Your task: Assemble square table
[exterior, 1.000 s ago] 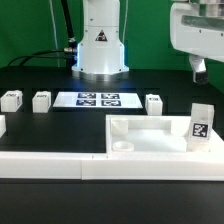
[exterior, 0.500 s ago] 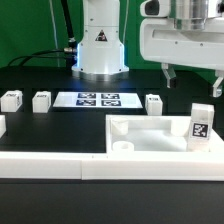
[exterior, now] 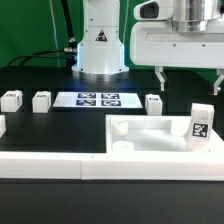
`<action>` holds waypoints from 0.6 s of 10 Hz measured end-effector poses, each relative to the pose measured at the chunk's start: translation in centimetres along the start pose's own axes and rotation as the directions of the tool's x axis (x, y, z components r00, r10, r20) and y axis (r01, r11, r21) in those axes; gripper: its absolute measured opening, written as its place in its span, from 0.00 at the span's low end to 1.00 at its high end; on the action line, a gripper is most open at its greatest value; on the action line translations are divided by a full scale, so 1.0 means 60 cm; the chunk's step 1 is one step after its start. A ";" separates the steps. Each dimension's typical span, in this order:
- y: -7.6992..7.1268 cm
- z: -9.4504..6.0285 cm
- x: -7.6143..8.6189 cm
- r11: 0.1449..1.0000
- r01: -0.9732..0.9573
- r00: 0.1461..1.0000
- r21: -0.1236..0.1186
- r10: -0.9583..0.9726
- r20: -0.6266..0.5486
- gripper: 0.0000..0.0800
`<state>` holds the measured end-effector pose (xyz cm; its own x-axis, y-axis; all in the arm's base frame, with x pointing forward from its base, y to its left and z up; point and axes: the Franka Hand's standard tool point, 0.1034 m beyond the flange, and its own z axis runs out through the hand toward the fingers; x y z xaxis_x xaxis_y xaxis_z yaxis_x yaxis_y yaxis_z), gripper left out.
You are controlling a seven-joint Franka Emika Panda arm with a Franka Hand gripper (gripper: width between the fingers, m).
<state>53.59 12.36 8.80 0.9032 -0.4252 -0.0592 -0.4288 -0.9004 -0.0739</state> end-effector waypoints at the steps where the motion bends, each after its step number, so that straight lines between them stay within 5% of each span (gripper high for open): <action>1: 0.001 0.000 0.000 0.999 0.039 0.999 -0.001 -0.039 0.000 0.81; 2: 0.005 0.002 -0.003 0.988 0.152 0.988 -0.004 -0.152 0.001 0.81; 6: 0.095 0.031 -0.103 0.866 0.500 0.862 -0.008 -0.497 0.102 0.81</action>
Offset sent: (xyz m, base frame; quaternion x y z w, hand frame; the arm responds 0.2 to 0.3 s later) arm -0.0956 -0.0198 -0.0089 0.0039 -0.0522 -0.2310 0.9715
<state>45.51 10.02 6.91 0.9892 0.0901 -0.1159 0.0804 -0.9931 -0.0857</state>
